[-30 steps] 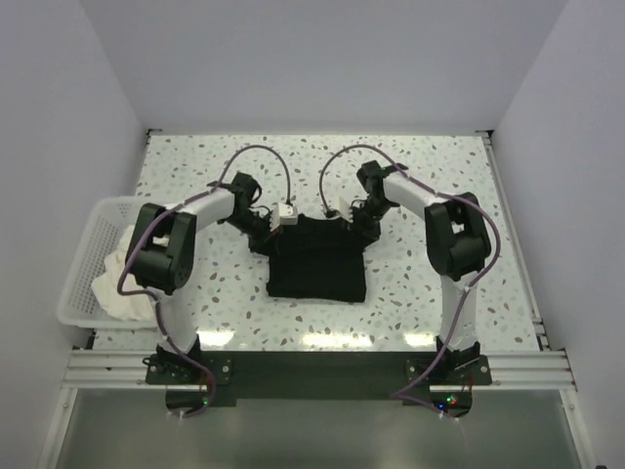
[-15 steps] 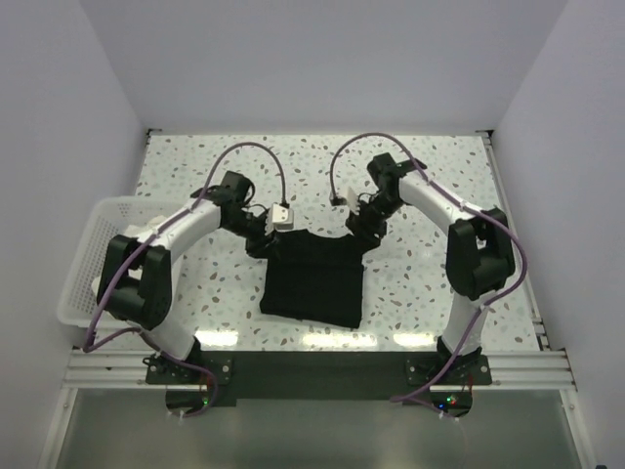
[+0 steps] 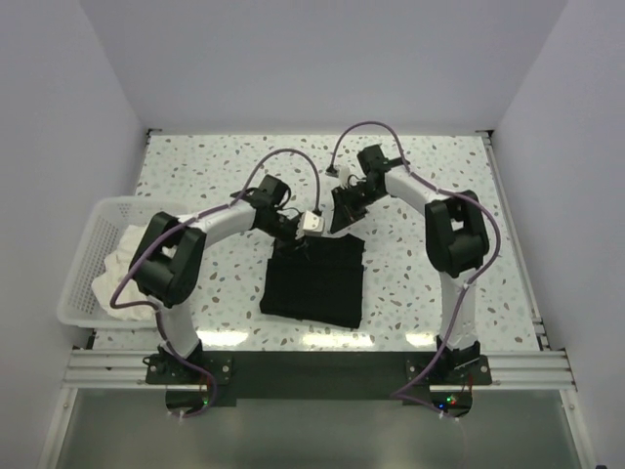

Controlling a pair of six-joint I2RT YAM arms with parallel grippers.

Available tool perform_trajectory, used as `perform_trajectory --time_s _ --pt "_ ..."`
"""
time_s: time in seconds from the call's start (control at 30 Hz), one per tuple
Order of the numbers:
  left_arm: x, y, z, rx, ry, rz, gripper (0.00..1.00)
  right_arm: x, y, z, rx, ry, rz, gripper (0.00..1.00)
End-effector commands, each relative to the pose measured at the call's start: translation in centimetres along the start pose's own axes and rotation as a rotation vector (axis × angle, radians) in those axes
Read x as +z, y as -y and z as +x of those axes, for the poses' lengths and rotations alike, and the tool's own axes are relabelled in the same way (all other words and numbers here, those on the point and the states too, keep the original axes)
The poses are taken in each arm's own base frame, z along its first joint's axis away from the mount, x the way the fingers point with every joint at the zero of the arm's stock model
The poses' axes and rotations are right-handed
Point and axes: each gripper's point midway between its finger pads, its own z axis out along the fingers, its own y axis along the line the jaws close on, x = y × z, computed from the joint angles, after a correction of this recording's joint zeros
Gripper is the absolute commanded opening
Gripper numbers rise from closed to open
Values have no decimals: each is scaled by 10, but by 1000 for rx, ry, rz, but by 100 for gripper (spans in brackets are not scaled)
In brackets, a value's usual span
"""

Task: Fold and stack the t-shirts
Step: Fold the tshirt

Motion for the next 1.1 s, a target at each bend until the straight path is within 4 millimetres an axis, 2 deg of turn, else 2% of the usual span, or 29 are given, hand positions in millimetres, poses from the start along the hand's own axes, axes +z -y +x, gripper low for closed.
perform_trajectory --time_s 0.0,0.17,0.37,0.7,0.93,1.07 --pt "8 -9 -19 50 65 -2 44 4 -15 -32 91 102 -71 16" --pt "17 -5 -9 30 53 18 44 19 -18 -34 147 102 -106 15" --pt "25 3 -11 20 53 58 44 33 -22 -29 191 79 -150 15" --pt "16 12 -33 14 92 84 44 38 -27 -19 201 50 -180 11" --pt "28 11 -11 -41 21 99 45 39 -30 -13 205 30 -199 11" --pt "29 12 -8 -38 12 106 42 41 -31 -9 208 11 -205 11"
